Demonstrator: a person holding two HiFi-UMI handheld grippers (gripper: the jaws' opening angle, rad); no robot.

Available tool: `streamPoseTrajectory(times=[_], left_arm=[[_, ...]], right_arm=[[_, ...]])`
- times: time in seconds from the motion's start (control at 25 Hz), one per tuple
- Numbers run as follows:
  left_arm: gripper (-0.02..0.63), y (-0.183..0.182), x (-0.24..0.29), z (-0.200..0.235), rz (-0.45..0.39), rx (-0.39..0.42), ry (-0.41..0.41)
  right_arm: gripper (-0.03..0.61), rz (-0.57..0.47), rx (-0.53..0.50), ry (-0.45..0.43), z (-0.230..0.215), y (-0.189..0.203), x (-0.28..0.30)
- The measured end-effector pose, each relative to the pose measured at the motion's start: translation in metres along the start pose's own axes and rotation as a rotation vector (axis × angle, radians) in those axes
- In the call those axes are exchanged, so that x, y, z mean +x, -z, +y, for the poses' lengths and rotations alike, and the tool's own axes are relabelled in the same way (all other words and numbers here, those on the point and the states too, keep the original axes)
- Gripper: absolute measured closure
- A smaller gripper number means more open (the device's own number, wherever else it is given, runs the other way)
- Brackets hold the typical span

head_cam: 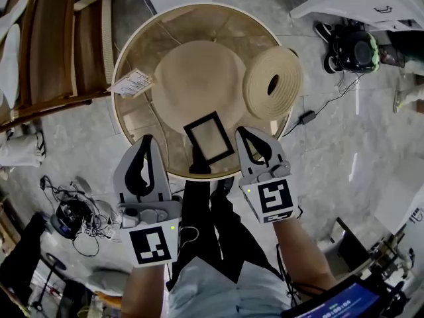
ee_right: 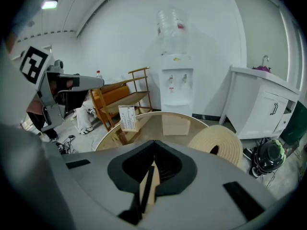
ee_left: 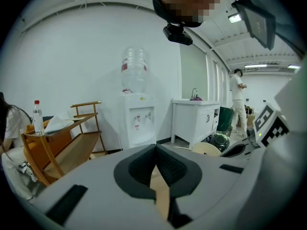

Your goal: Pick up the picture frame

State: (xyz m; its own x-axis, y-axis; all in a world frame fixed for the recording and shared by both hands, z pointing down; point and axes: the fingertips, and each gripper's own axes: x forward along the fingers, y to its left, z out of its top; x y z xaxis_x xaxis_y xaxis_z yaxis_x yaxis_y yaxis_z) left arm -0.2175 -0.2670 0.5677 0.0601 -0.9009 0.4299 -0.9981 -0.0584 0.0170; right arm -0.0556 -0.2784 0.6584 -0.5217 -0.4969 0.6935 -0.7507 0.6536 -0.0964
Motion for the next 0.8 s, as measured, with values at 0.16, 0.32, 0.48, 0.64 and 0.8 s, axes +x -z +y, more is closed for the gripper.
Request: streamPoseTrajectory(times=[0.16,0.32,0.48,0.64,0.8], left_arm=[[0.598,0.023,0.012,-0.002,0.016,-0.005,0.019],[0.598,0.042,0.021,-0.005,0.037,0.001,0.041],[0.599,0.057,0.027,-0.007,0.055,-0.006,0.050],[0.598,0.072,0.029,-0.011,0.069,-0.005,0.063],[0.598,0.084,0.038,-0.009,0.085,-0.003,0.073]], right_arm=[[0.565,0.041,0.009,-0.009,0.003,0.033,0.018],[0.560,0.046,0.004,-0.016,0.005,0.055,0.033],[0.548,0.083,0.026,-0.025,0.007,0.073,0.044],[0.514,0.104,0.017,-0.062,0.014,0.096,0.055],[0.495,0.147,0.029,-0.077,0.018,0.116,0.067]])
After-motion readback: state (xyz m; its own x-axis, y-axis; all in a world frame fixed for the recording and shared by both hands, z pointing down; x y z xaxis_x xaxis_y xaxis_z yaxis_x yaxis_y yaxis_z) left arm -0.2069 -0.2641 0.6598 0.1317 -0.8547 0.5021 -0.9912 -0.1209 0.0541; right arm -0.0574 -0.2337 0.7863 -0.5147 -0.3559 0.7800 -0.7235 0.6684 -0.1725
